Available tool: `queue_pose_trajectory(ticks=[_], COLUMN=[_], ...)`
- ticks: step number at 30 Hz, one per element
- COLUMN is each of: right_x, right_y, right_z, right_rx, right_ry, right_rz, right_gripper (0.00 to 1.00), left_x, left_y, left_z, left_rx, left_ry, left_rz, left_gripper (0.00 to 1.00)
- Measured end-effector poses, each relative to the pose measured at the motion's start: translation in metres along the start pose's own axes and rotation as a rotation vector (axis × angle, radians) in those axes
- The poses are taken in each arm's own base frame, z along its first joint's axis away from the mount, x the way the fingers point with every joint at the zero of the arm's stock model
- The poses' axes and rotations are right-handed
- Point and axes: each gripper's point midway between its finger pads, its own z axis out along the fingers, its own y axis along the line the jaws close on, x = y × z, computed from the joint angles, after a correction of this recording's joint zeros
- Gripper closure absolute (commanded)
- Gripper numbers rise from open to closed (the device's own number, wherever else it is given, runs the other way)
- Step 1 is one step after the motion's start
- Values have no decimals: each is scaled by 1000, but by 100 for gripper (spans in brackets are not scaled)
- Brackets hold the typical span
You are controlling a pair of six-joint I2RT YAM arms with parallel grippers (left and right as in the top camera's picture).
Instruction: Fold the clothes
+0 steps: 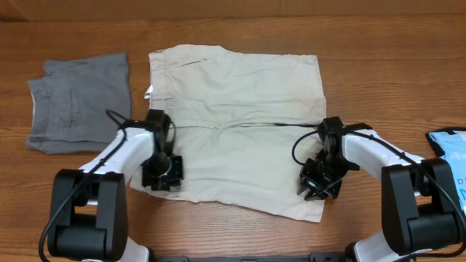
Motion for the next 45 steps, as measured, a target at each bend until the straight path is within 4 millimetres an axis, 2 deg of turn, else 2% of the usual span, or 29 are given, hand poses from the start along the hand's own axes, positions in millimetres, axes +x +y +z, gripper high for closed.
queue_pose_trajectory(ticks=[7, 10, 12, 15, 17, 18, 19, 20, 22, 25, 28, 33, 35, 38, 42, 44, 45], right_x=[6, 9, 10, 8, -1, -7, -14, -24, -38, -57, -76, -117, -138, -169, -211, -226, -233], right_y=[-17, -22, -22, -13, 2, 12, 23, 40, 66, 99, 121, 140, 145, 155, 168, 170, 170], right_z=[-1, -7, -15, -33, -52, -64, -77, -95, -122, -152, -161, -136, -133, -147, -188, -200, -203], right_rx=[45, 61, 55, 3, -57, -92, -130, -188, -275, -391, -459, -443, -416, -401, -425, -438, -444], right_ry=[8, -18, -52, -136, -227, -279, -333, -411, -524, -658, -709, -623, -585, -578, -641, -671, -684], right_rz=[79, 81, 74, 33, -28, -63, -101, -146, -217, -297, -322, -302, -284, -279, -280, -279, -278], right_gripper=[69, 69, 68, 61, 54, 55, 62, 65, 65, 69, 69, 68, 63, 62, 61, 63, 67], left_x=[4, 5, 6, 1, -10, -20, -29, -41, -57, -69, -68, -59, -56, -55, -55, -55, -56], left_y=[49, 64, 67, 55, 41, 31, 22, 10, -12, -40, -62, -78, -79, -79, -79, -79, -79], left_z=[-7, -8, -11, -24, -43, -57, -70, -86, -113, -133, -130, -114, -113, -112, -112, -112, -112], left_rx=[-14, -6, 8, 68, 123, 155, 182, 213, 257, 302, 332, 338, 338, 337, 335, 335, 335], left_ry=[40, 45, 40, -18, -109, -179, -248, -334, -471, -574, -570, -502, -491, -486, -488, -492, -493], left_rz=[-163, -201, -198, -155, -101, -66, -26, 22, 110, 209, 282, 355, 365, 375, 386, 389, 390], left_gripper=[74, 76, 75, 71, 68, 64, 60, 59, 60, 66, 67, 67, 66, 61, 51, 46, 46])
